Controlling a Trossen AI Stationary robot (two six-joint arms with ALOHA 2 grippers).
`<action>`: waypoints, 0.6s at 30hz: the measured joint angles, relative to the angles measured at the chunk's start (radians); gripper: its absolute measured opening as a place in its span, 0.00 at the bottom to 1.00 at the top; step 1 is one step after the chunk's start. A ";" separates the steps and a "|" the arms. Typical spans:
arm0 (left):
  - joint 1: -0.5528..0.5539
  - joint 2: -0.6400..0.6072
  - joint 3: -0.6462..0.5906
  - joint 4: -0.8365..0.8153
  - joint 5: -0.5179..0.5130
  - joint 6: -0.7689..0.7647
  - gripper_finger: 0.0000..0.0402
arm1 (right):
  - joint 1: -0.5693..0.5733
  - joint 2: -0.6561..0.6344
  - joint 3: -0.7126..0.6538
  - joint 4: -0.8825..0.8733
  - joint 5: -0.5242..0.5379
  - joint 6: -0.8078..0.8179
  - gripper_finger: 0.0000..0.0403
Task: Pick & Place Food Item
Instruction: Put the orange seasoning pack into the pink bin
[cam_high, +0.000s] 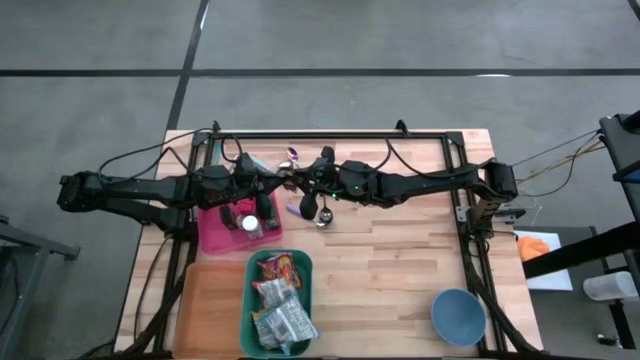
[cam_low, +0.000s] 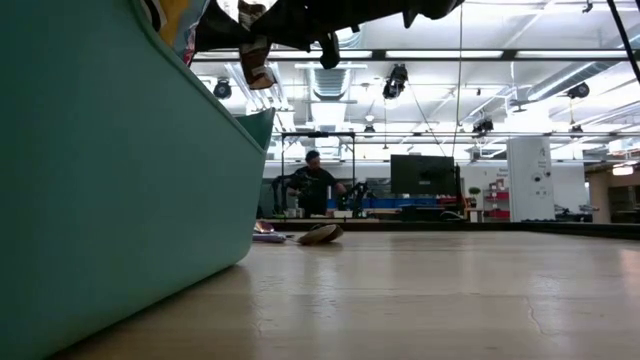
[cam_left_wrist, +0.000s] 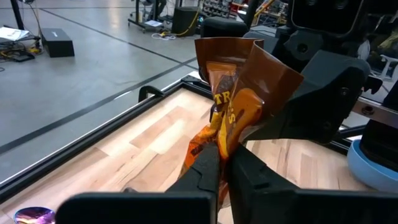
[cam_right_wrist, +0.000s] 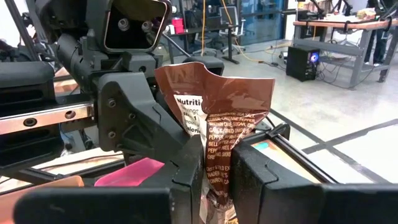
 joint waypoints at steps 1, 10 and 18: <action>0.000 0.000 0.000 -0.001 0.000 0.000 0.02 | 0.000 0.000 0.000 0.000 0.000 0.000 0.14; 0.000 0.000 0.000 -0.005 0.000 0.000 0.01 | 0.000 0.000 0.000 0.000 0.000 0.000 0.14; 0.000 0.000 0.000 -0.008 -0.001 0.001 0.00 | 0.000 0.000 0.000 0.000 -0.001 -0.001 0.14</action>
